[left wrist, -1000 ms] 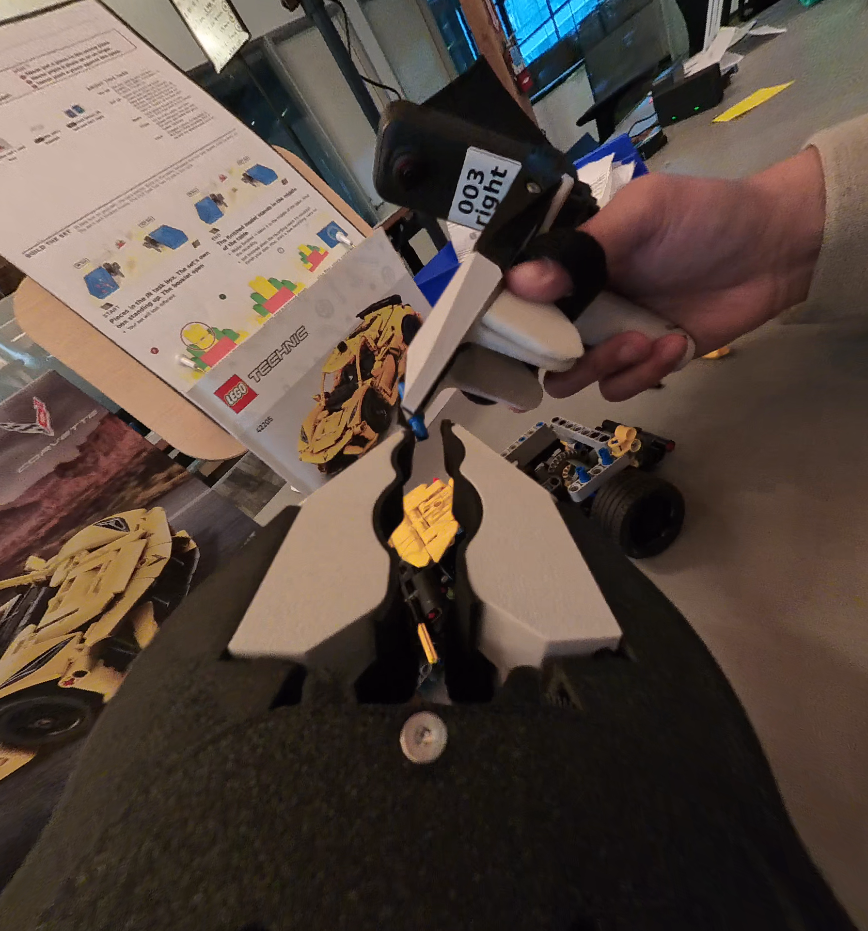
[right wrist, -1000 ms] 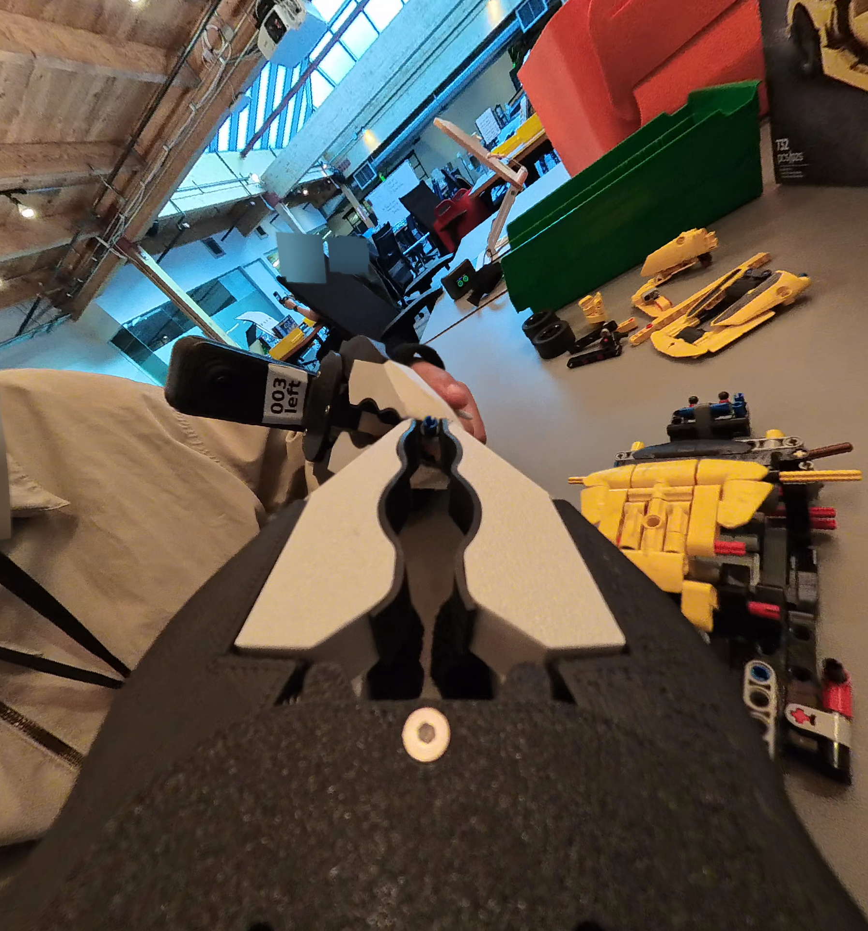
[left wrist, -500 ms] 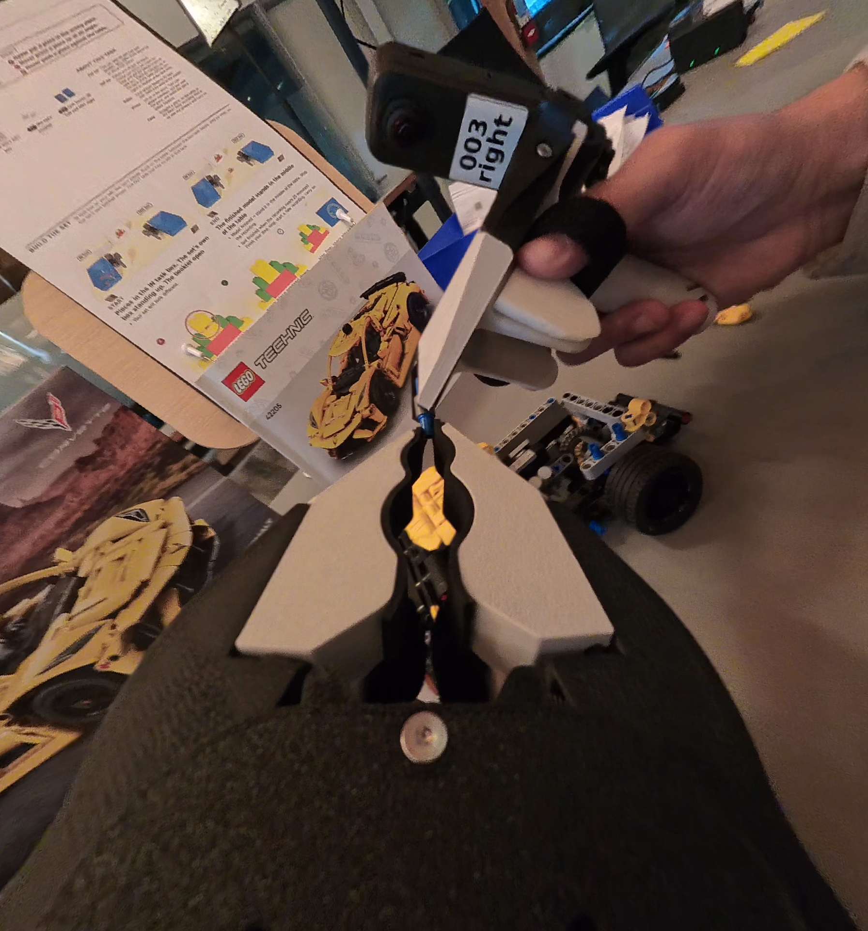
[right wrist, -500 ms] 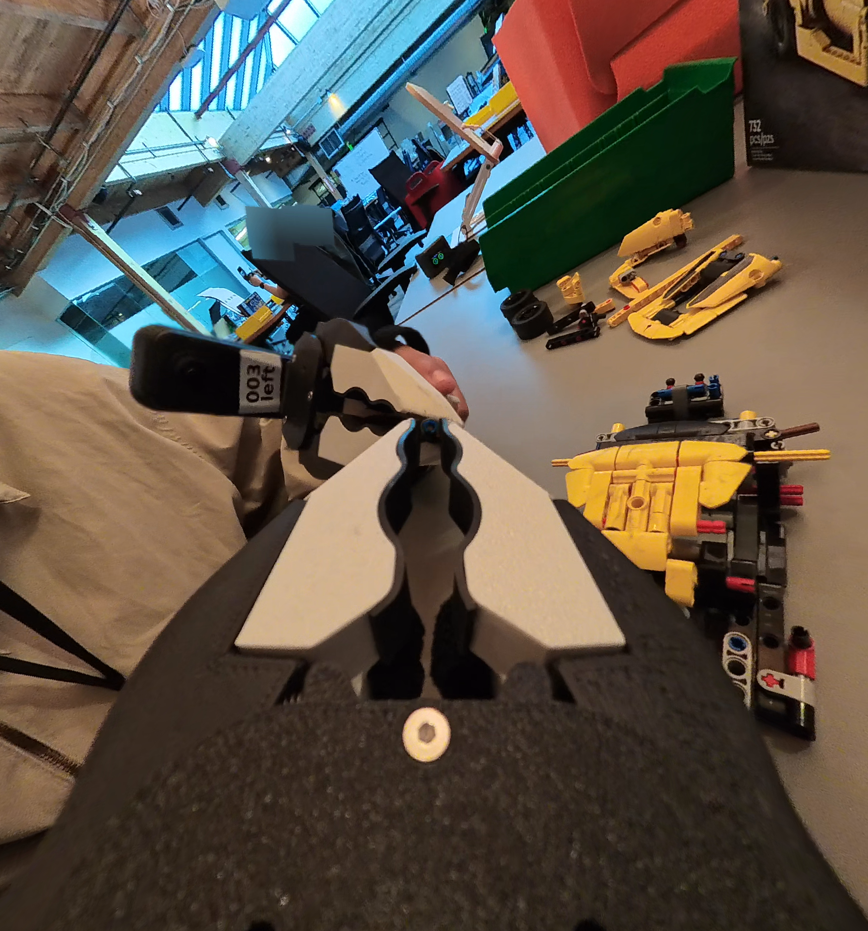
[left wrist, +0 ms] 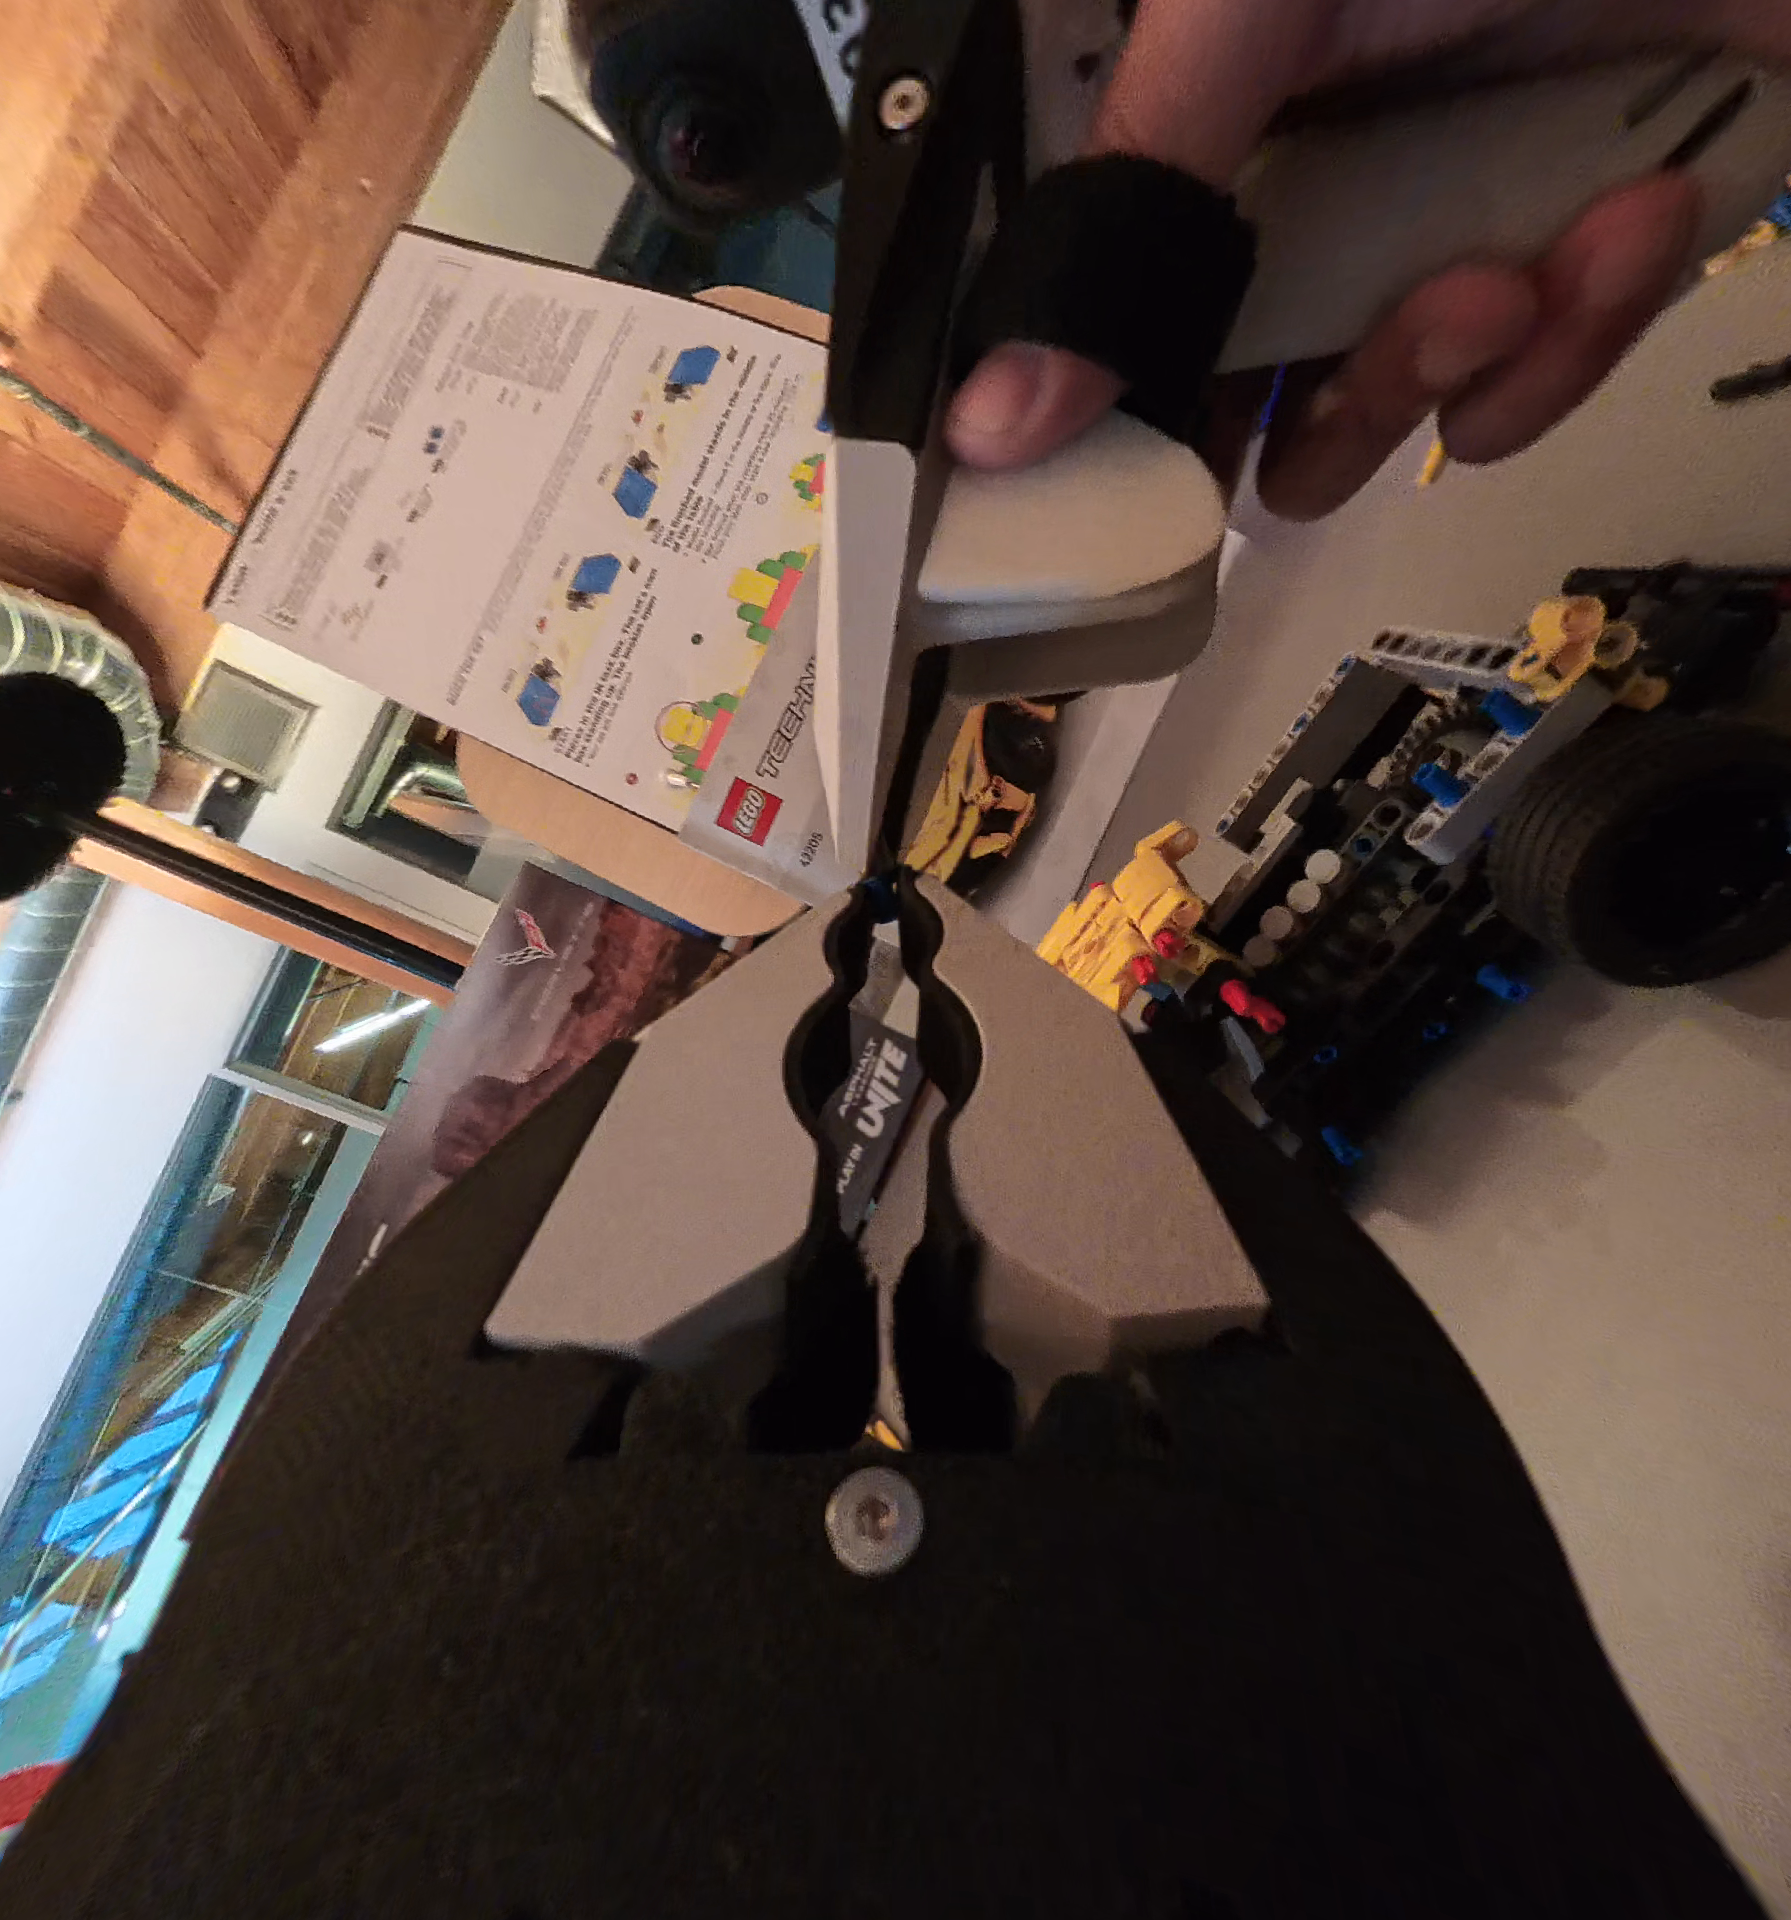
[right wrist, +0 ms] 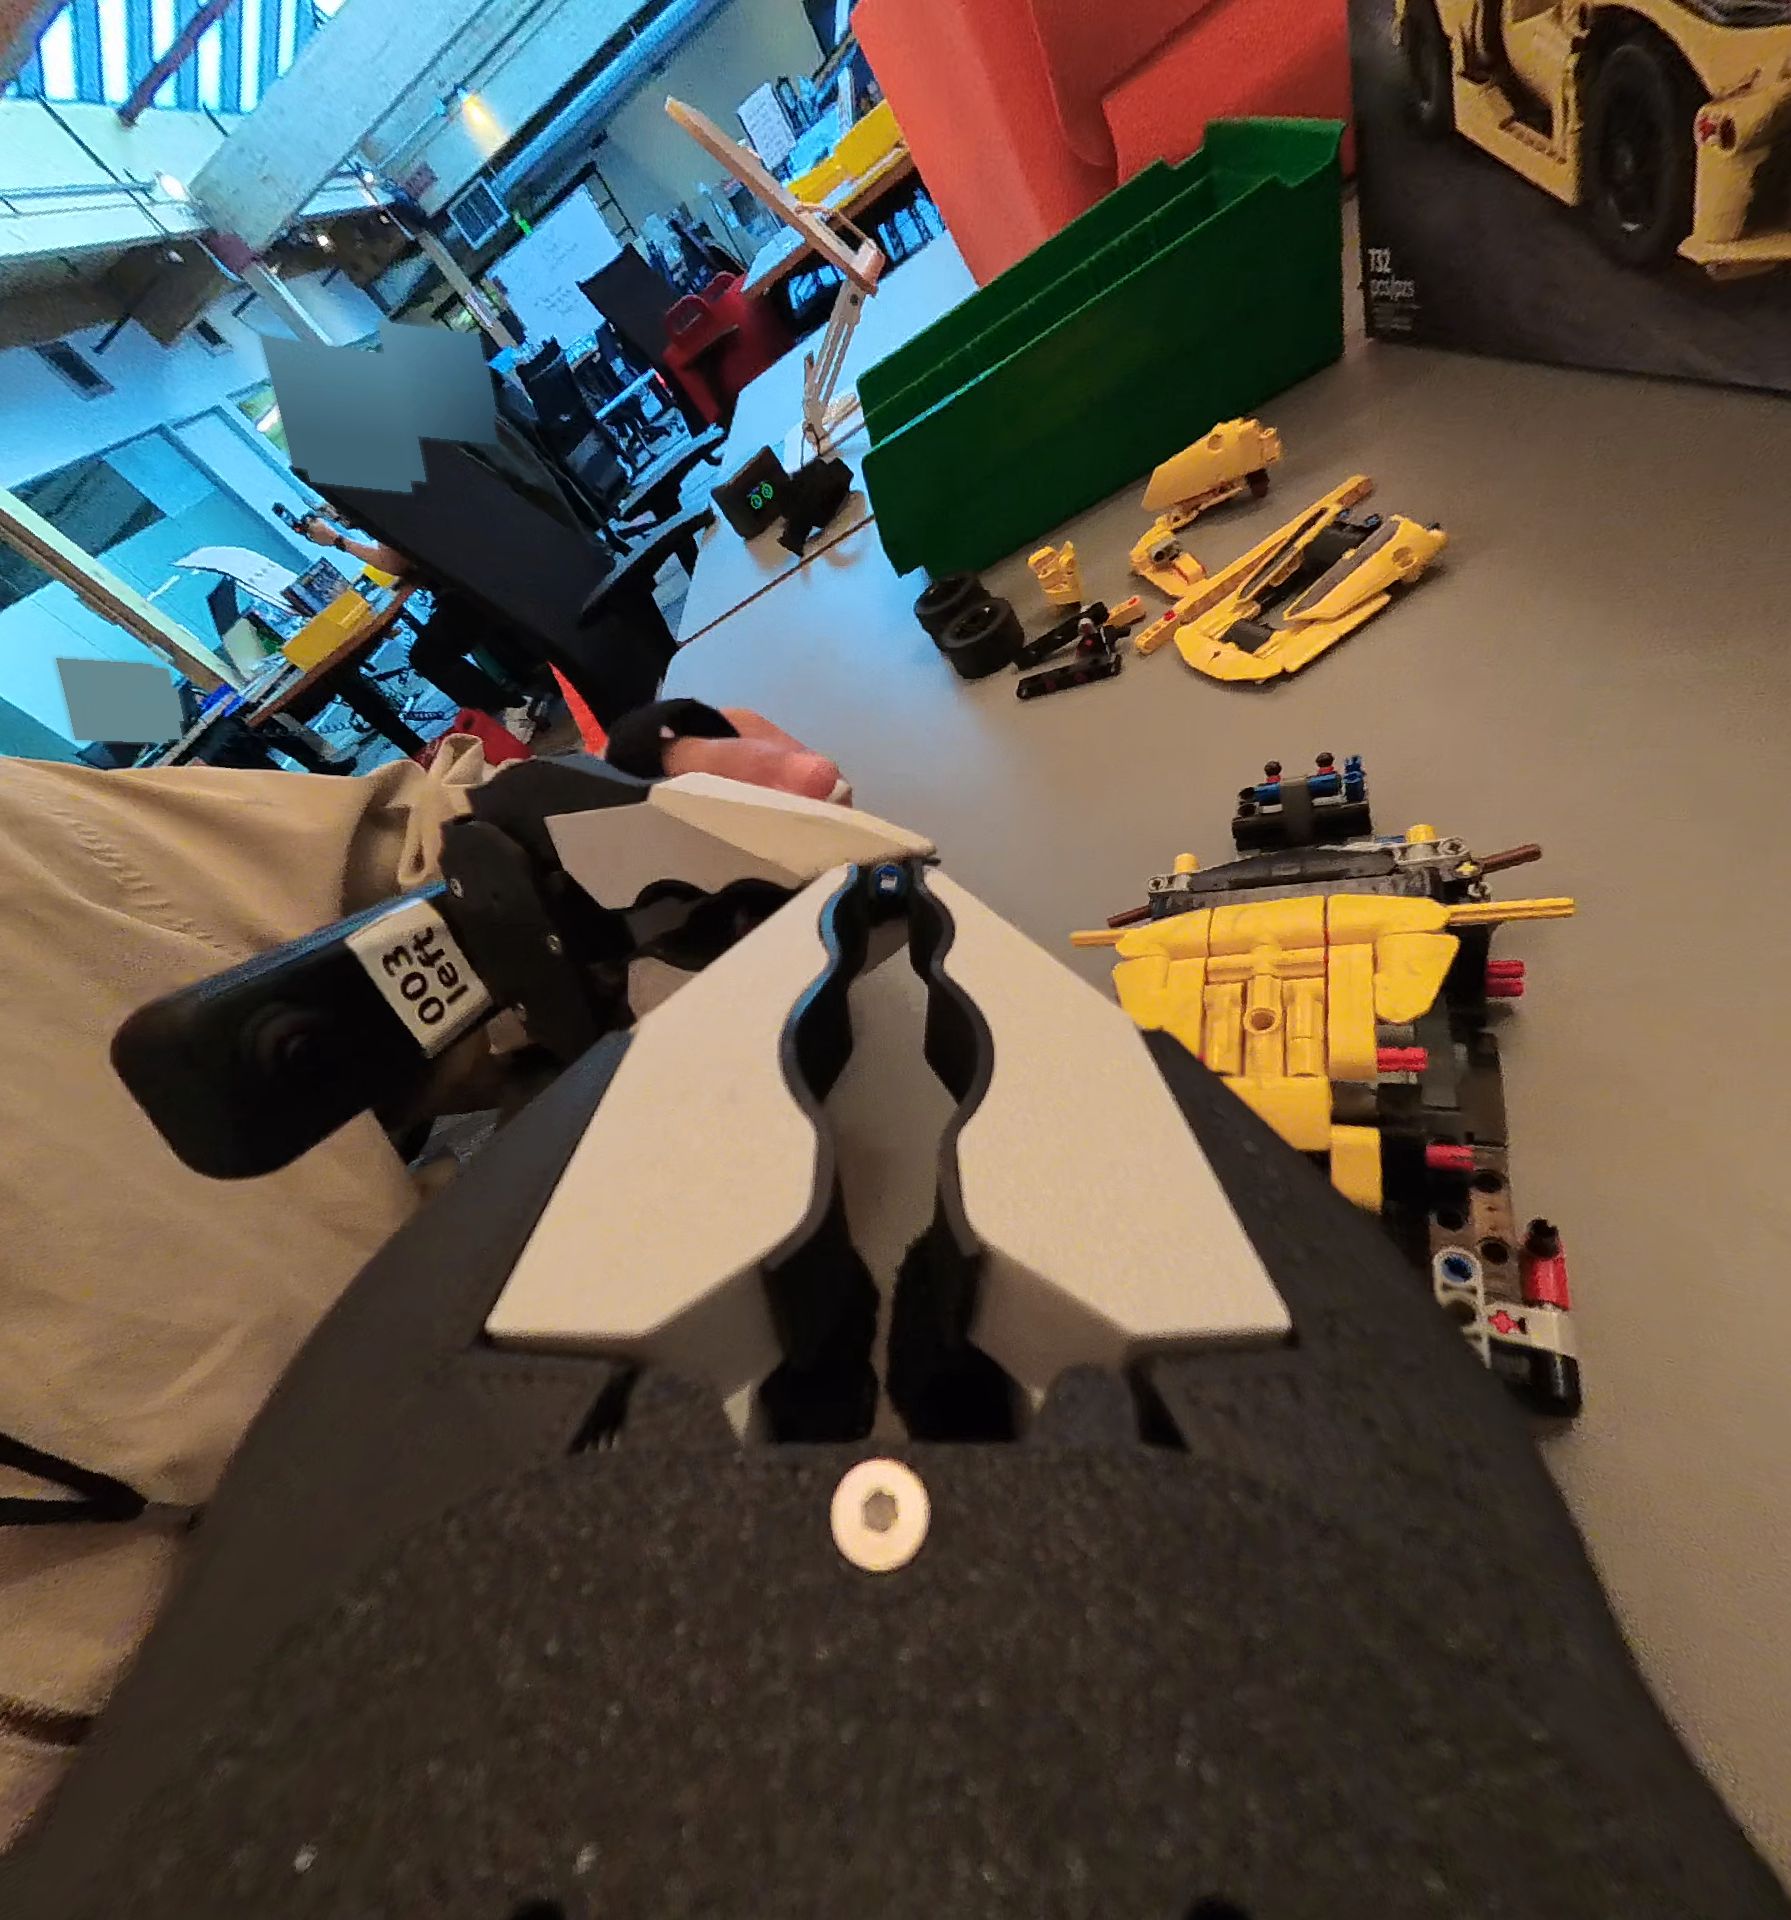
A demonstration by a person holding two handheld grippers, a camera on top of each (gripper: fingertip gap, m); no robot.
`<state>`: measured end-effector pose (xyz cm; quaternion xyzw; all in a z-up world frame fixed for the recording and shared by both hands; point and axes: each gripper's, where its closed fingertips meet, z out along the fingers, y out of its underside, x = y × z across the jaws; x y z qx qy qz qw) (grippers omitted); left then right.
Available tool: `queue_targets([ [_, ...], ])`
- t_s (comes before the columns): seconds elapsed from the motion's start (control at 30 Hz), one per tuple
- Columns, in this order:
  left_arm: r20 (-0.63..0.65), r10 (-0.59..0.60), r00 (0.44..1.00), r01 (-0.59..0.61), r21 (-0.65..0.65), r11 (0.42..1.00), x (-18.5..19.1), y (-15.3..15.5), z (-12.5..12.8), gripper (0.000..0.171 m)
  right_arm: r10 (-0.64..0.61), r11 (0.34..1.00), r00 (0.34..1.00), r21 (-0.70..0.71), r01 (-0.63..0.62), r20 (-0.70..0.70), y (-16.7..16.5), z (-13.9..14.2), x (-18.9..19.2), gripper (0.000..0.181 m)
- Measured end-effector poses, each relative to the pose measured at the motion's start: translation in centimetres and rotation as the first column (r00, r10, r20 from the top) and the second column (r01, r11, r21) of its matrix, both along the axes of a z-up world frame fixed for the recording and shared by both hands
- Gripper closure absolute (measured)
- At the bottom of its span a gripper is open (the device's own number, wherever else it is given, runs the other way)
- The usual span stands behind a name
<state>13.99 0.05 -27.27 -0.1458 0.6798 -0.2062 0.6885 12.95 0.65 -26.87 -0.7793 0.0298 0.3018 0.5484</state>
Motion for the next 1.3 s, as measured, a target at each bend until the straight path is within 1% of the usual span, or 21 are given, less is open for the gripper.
queue_targets([
  [0.1, -0.046, -0.05, 0.998, 0.048, -0.049, 0.998, -0.1, -0.2, -0.1, 0.168, 0.044, 0.999, 0.995, -0.017, -0.046, -0.089, -0.3, 0.0, 0.0, 0.177],
  [0.23, -0.05, -0.056, 0.997, 0.056, 0.002, 0.998, 0.0, -0.8, -0.6, 0.169, 0.111, 0.993, 0.982, -0.029, -0.117, -0.15, -1.1, -0.4, 0.3, 0.176],
  [0.27, -0.043, -0.041, 0.998, 0.042, 0.015, 0.999, 0.0, -0.4, -0.6, 0.169, 0.093, 0.995, 0.981, -0.008, -0.096, -0.168, -1.4, 0.2, 1.1, 0.176],
  [0.33, -0.071, -0.02, 0.997, 0.021, 0.015, 1.0, 0.0, 0.7, -1.2, 0.17, -0.054, 0.983, 0.96, 0.155, 0.1, -0.276, -3.8, 4.0, 6.8, 0.177],
  [0.4, -0.079, -0.018, 0.997, 0.018, -0.007, 1.0, 0.1, 0.9, -1.1, 0.169, -0.25, 0.957, 0.954, 0.11, 0.27, -0.168, -8.0, 3.9, 12.5, 0.176],
  [0.43, -0.082, -0.03, 0.996, 0.028, -0.017, 0.999, 0.1, 0.6, -1.0, 0.169, -0.284, 0.951, 0.948, 0.082, 0.297, -0.144, -10.1, 4.1, 13.7, 0.176],
  [0.47, -0.09, -0.044, 0.995, 0.042, -0.024, 0.999, 0.2, 0.1, -1.2, 0.169, -0.27, 0.961, 0.955, 0.032, 0.276, -0.119, -12.0, 4.1, 13.6, 0.177],
  [0.5, -0.111, -0.068, 0.991, 0.066, -0.024, 0.998, 0.1, -0.4, -1.7, 0.169, -0.277, 0.959, 0.96, -0.078, 0.273, -0.048, -13.8, 2.8, 13.4, 0.176],
  [0.53, -0.146, -0.097, 0.985, 0.095, -0.021, 0.995, 0.1, -1.0, -2.7, 0.169, -0.312, 0.92, 0.947, -0.225, 0.321, 0.076, -15.9, 0.6, 13.8, 0.176],
  [0.6, -0.213, -0.117, 0.97, 0.117, -0.016, 0.993, 0.3, -1.7, -4.3, 0.169, -0.304, 0.783, 0.899, -0.454, 0.424, 0.316, -21.0, -4.2, 14.6, 0.176],
  [0.67, -0.307, -0.121, 0.944, 0.121, -0.019, 0.993, 0.8, -2.3, -5.8, 0.169, -0.233, 0.66, 0.891, -0.61, 0.439, 0.39, -25.3, -8.1, 14.2, 0.176],
  [0.7, -0.321, -0.138, 0.937, 0.13, -0.046, 0.99, 1.1, -2.8, -5.8, 0.169, -0.226, 0.635, 0.893, -0.636, 0.438, 0.389, -26.5, -9.2, 14.1, 0.176],
  [0.77, -0.403, -0.222, 0.888, 0.183, -0.133, 0.974, 1.5, -5.1, -6.0, 0.169, -0.258, 0.64, 0.892, -0.626, 0.446, 0.372, -27.5, -9.9, 14.2, 0.167],
  [0.8, -0.486, -0.253, 0.837, 0.189, -0.178, 0.966, 1.6, -6.5, -6.5, 0.168, -0.276, 0.655, 0.881, -0.595, 0.465, 0.384, -27.7, -9.7, 14.5, 0.163],
  [0.87, -0.626, -0.354, 0.695, 0.191, -0.314, 0.93, 1.4, -10.1, -7.0, 0.168, -0.299, 0.686, 0.851, -0.523, 0.506, 0.431, -28.4, -8.6, 14.9, 0.163],
  [0.93, -0.718, -0.478, 0.506, 0.163, -0.465, 0.87, 0.9, -14.4, -6.8, 0.168, -0.358, 0.698, 0.808, -0.44, 0.565, 0.468, -29.1, -6.7, 15.6, 0.162],
  [1.03, -0.739, -0.515, 0.435, 0.089, -0.534, 0.841, 4.1, -19.2, -6.1, 0.168, -0.453, 0.704, 0.782, -0.366, 0.608, 0.427, -29.8, -4.2, 15.6, 0.164],
  [1.1, -0.776, -0.536, 0.332, 0.105, -0.534, 0.839, 5.7, -22.7, -7.2, 0.168, -0.49, 0.709, 0.77, -0.327, 0.625, 0.409, -30.3, -3.1, 15.2, 0.167],
  [1.17, -0.769, -0.53, 0.357, 0.112, -0.528, 0.842, 8.6, -25.2, -7.9, 0.168, -0.504, 0.725, 0.769, -0.291, 0.624, 0.393, -30.6, -2.5, 14.2, 0.169],
  [1.2, -0.779, -0.521, 0.35, 0.118, -0.515, 0.849, 9.6, -26.2, -8.5, 0.168, -0.503, 0.737, 0.778, -0.283, 0.614, 0.378, -30.8, -2.5, 13.5, 0.169],
  [1.3, -0.799, -0.481, 0.36, 0.09, -0.484, 0.87, 11.6, -27.4, -10.0, 0.166, -0.481, 0.748, 0.796, -0.302, 0.591, 0.367, -31.6, -3.3, 11.8, 0.17],
])
